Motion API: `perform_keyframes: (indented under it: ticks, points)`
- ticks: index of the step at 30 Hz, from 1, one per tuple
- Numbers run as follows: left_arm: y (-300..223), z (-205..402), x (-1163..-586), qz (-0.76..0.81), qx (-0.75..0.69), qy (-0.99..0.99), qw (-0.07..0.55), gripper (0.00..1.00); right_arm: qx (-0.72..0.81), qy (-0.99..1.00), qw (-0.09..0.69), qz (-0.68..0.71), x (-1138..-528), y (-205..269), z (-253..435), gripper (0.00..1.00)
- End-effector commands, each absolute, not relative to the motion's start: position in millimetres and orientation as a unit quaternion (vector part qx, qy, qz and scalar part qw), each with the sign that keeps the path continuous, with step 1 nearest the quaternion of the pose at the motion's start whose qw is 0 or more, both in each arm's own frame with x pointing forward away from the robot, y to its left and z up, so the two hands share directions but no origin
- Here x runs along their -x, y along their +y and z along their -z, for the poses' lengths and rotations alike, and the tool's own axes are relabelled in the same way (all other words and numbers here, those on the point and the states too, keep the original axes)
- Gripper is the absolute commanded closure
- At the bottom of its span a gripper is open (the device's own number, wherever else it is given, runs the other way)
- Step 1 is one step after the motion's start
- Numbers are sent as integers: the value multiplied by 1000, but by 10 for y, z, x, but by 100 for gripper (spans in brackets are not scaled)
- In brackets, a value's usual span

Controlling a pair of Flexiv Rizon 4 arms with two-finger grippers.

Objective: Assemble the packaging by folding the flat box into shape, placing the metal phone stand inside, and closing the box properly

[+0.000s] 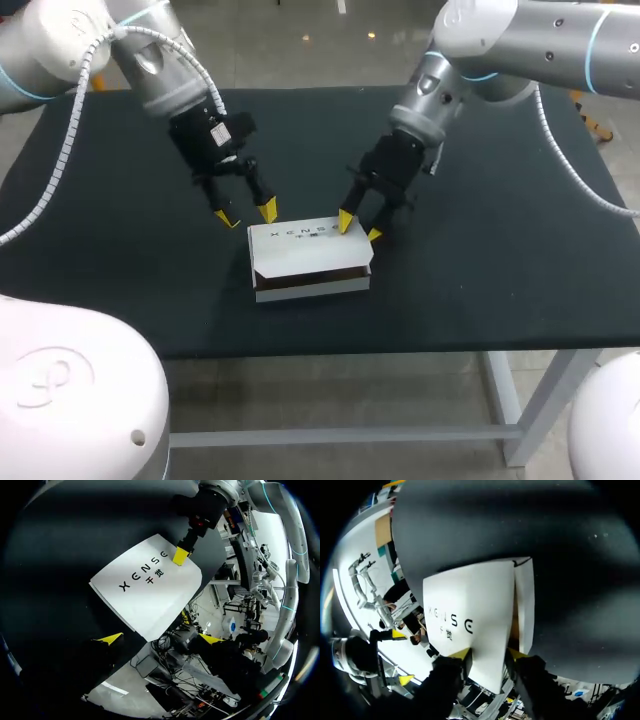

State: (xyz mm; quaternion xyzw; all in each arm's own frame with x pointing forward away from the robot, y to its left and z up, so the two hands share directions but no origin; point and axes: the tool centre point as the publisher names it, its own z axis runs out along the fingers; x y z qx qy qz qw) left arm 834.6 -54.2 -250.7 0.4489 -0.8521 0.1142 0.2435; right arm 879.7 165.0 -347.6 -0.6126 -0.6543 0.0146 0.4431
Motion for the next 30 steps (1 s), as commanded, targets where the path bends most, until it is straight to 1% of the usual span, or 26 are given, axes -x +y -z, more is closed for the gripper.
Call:
perform_keyframes:
  ticks: [1, 5, 19, 22, 24, 28, 30]
  points:
    - [-612, 2498, -8209, -105, -345, -927, 106, 0, 613, -655, 443, -14, -8795, 1657, 3483, 53]
    - [-654, 2552, -8127, -30, -200, -974, 103, 0, 613, -655, 443, -14, -8795, 1657, 3483, 53]
    - [-669, 2590, -8140, -26, -194, -975, 106, 0, 613, -655, 443, -14, -8795, 1657, 3483, 54]
    - [-689, 2633, -8149, -31, -143, -986, 74, 0, 613, -655, 443, -14, -8795, 1657, 3483, 54]
    - [-714, 2676, -8145, -27, -104, -994, 37, 0, 613, -655, 443, -14, -8795, 1657, 3483, 54]
    - [-763, 2780, -8209, -41, -82, -996, -4, 0, 613, -655, 443, -14, -8795, 1657, 3483, 54]
    - [-776, 2830, -8241, -47, -93, -994, -12, 0, 613, -655, 443, -14, -8795, 1657, 3483, 55]
